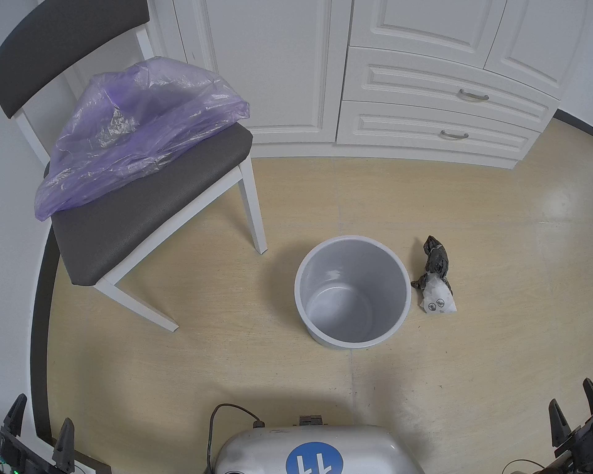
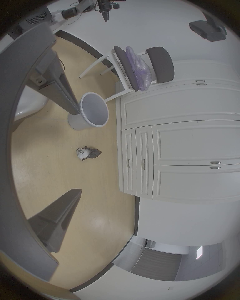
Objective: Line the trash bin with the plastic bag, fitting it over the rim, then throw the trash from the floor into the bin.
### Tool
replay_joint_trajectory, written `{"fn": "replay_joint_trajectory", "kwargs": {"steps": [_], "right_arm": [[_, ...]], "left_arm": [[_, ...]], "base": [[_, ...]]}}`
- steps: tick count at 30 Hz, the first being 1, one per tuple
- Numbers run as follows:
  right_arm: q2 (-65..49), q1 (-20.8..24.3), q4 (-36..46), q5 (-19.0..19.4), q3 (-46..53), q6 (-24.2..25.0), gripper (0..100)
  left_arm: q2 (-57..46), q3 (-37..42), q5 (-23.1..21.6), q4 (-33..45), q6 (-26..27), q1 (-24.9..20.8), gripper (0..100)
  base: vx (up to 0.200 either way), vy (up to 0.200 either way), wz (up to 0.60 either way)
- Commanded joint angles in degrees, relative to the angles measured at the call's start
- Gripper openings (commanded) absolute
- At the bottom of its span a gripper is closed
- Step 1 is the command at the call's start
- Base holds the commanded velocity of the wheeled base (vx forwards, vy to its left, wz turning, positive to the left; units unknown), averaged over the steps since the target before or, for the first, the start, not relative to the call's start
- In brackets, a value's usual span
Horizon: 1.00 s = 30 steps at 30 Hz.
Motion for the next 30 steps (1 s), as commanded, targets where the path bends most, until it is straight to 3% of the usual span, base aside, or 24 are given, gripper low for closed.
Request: {"fn": "replay_joint_trajectory", "kwargs": {"steps": [1, 9, 14, 17, 26, 30], "right_arm": [[-0.93, -0.1, -0.04, -0.19, 1.01, -0.01, 100], [-0.93, -0.1, 0.05, 0.69, 1.01, -1.85, 100], [-0.66, 0.07, 0.05, 0.78, 1.01, -1.85, 100], [-0.93, -0.01, 0.05, 0.78, 1.01, -1.85, 100], [-0.93, -0.01, -0.04, 0.78, 1.01, -1.5, 100], [-0.93, -0.01, -0.04, 0.69, 1.01, -0.97, 100]], "left_arm": [[-0.66, 1.01, -0.06, 0.0, 0.21, 0.01, 100], [1.71, 0.92, -0.32, 0.18, 0.3, -0.78, 100], [4.87, 0.92, -0.32, 0.0, 0.04, -6.49, 100], [4.87, 0.92, -0.23, 0.0, 0.13, -7.55, 100], [4.7, 1.01, -0.14, 0.0, 0.39, -7.37, 100], [4.0, 1.01, 0.12, 0.0, -0.05, -2.45, 100]], "base": [[0.0, 0.0, 0.0], [0.0, 0.0, 0.0], [0.0, 0.0, 0.0], [0.0, 0.0, 0.0], [0.0, 0.0, 0.0], [0.0, 0.0, 0.0]]}}
